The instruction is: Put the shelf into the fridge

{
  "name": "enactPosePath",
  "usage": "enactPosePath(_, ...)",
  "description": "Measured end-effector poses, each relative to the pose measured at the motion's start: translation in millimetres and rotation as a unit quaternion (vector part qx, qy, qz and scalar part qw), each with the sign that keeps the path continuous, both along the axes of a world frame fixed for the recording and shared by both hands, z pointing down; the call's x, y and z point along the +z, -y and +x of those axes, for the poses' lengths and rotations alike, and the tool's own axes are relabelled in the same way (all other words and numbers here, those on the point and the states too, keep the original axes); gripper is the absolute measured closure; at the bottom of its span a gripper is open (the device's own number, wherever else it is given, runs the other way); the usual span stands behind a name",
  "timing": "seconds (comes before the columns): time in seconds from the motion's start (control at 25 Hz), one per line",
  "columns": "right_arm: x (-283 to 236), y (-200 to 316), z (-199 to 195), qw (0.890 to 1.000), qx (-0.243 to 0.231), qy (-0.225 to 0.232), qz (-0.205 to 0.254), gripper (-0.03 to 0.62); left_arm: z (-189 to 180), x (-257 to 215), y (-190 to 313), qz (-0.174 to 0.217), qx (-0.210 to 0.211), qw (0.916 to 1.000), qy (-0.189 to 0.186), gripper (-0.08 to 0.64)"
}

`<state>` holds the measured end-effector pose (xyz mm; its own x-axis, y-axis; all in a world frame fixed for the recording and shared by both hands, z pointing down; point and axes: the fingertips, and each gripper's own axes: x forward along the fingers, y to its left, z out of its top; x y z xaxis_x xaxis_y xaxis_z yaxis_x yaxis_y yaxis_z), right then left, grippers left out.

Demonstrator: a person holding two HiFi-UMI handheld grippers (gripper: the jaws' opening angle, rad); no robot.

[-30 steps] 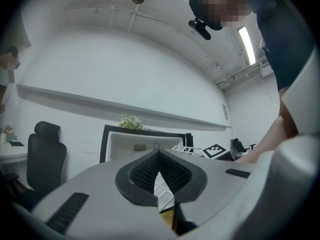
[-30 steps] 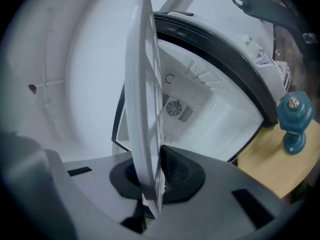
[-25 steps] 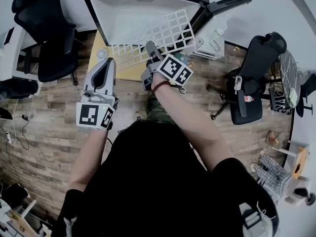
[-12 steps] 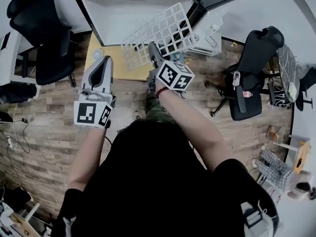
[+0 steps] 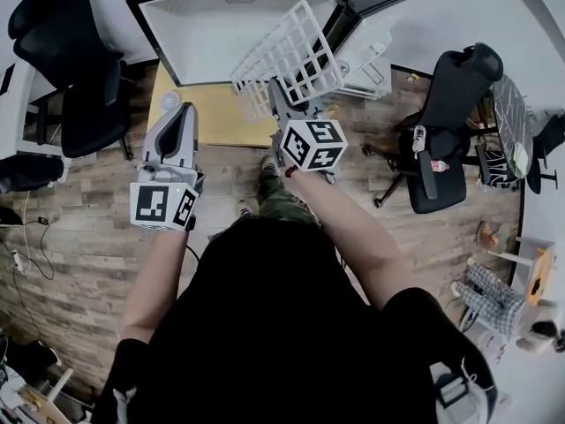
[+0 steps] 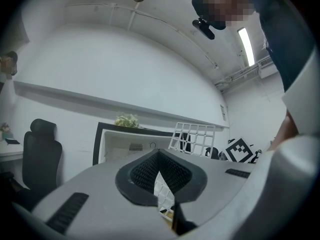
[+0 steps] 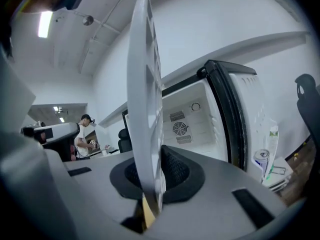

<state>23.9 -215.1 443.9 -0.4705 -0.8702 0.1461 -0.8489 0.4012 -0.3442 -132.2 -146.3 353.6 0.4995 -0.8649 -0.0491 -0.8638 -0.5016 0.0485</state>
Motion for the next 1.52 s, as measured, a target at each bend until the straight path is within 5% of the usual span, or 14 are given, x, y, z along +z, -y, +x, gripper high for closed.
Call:
enactPosePath(0.64, -28, -25, 17, 0.988, -0.022, -0.132, 0.080, 0.551, 0, 1, 5, 0.000, -0.001, 1.0000, -0.005, 0.541)
enactPosePath(1.52, -81, -43, 33, 0.958, -0.004, -0.227, 0.173, 0.551, -10, 13, 11, -0.007, -0.004, 0.9999, 0.005, 0.541)
